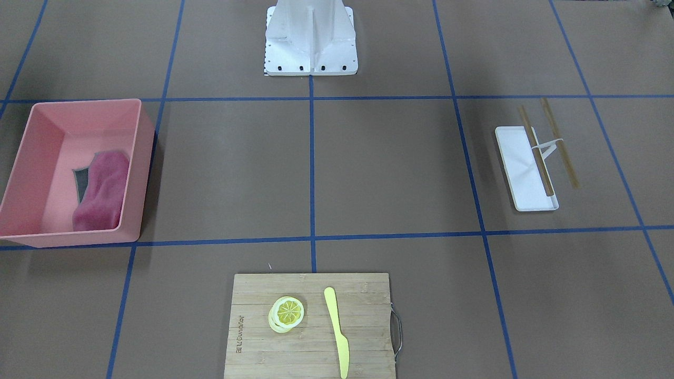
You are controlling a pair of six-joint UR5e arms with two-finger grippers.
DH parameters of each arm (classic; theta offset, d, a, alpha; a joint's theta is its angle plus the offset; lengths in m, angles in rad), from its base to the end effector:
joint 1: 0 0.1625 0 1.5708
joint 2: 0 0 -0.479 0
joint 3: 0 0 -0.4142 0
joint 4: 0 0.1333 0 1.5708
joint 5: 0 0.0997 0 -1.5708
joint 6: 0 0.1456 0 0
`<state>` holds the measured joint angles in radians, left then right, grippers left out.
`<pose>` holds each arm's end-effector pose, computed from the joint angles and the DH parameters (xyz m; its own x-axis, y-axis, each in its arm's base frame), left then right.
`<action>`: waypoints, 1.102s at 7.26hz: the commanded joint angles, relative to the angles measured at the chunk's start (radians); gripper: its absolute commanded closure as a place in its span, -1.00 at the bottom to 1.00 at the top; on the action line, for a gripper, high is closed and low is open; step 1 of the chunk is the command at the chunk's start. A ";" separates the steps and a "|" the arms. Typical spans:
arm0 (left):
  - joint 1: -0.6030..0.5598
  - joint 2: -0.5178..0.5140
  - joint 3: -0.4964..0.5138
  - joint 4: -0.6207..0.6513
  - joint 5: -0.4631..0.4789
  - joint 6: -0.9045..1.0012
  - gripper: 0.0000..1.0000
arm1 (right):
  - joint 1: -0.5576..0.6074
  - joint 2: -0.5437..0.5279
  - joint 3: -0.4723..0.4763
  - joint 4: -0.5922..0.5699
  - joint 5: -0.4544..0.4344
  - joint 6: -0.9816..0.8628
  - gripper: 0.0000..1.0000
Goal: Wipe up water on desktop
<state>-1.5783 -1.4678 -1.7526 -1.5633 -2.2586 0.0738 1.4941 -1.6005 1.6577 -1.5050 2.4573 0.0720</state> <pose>-0.0444 -0.4708 0.7115 0.7714 0.1129 -0.6262 -0.0495 0.9918 0.1177 -0.0186 -0.5096 0.6967 0.6268 -0.0717 0.7758 0.0310 0.9973 0.0670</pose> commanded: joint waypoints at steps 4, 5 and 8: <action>-0.022 0.017 0.012 -0.006 -0.068 -0.055 -0.96 | 0.136 -0.029 -0.030 -0.046 0.016 -0.046 -1.00; -0.020 0.014 0.021 -0.006 -0.067 -0.057 -0.96 | 0.140 -0.021 -0.024 -0.055 0.008 -0.044 -1.00; -0.019 0.009 0.019 -0.007 -0.067 -0.080 -0.96 | 0.140 -0.010 -0.006 -0.072 -0.074 -0.044 -1.00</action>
<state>-1.5980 -1.4572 -1.7323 -1.5699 -2.3254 0.0103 1.6331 -1.6109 1.6484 -1.5744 2.3972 0.0275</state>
